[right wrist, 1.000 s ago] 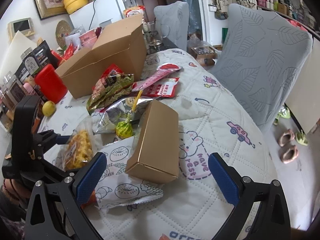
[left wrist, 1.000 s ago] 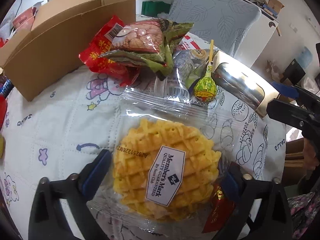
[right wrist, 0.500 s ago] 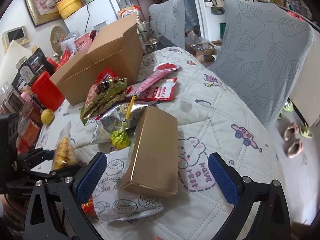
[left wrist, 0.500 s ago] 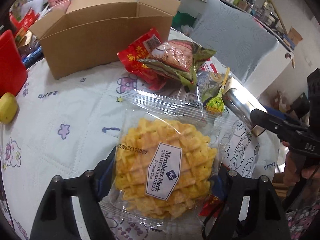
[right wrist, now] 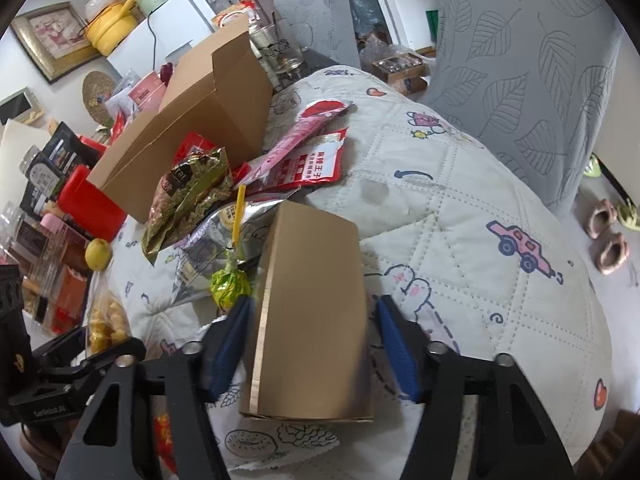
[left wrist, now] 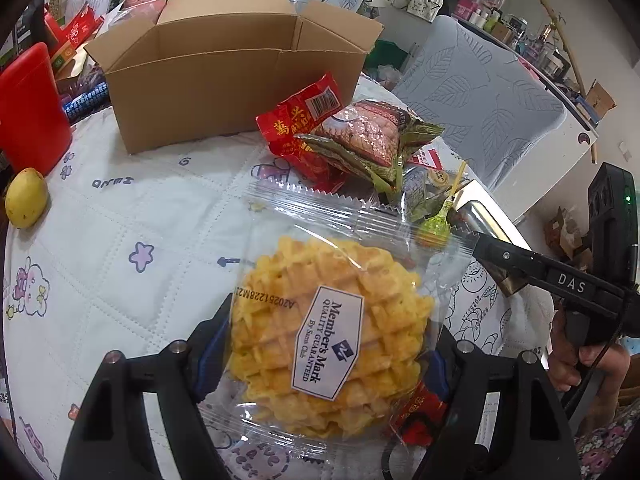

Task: Organize snacks
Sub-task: 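Close the left tool on the waffle while the right tool grips the gold box, then carry the waffle with the left tool while the right tool carries the gold box to the cardboard box, then release the gold box with the right tool while the left tool drops the waffle inside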

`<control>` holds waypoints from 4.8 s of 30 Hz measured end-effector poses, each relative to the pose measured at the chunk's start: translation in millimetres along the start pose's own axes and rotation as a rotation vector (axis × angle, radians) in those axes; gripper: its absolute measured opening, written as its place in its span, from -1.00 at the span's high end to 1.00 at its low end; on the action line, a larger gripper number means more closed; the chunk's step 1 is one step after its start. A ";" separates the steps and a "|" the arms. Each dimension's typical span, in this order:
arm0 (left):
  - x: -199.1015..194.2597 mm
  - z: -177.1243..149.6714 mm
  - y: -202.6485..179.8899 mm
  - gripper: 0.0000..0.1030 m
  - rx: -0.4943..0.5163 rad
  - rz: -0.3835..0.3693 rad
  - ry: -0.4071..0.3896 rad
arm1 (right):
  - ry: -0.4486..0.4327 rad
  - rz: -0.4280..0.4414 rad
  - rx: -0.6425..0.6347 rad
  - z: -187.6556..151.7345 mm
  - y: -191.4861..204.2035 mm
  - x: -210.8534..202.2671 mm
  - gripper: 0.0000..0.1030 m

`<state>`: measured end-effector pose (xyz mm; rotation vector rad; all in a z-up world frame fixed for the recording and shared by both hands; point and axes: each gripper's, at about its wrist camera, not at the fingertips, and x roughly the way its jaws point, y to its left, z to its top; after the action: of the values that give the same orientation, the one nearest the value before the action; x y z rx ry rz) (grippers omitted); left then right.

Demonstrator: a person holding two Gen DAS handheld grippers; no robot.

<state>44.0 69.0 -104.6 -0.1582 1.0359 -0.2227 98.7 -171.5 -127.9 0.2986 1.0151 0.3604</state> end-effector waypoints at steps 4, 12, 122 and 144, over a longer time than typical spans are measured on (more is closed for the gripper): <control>-2.2 -3.5 -3.5 -0.52 0.007 0.001 -0.014 | -0.017 0.019 0.009 -2.2 -0.9 -4.0 0.04; -20.8 -10.1 -6.8 -0.52 0.003 -0.008 -0.055 | -0.057 0.029 -0.002 -11.6 1.4 -21.3 0.05; 50.6 296.6 135.2 -0.52 -0.106 0.396 -0.222 | -0.031 -0.064 -0.584 262.9 217.9 134.9 0.04; 79.4 298.1 125.0 -0.57 -0.065 0.483 -0.094 | 0.092 -0.107 -0.514 269.1 207.1 165.1 0.03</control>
<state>354.2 176.7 -50.5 0.0259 0.9581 0.2549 378.6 65.3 -37.3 -0.2361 0.9875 0.5261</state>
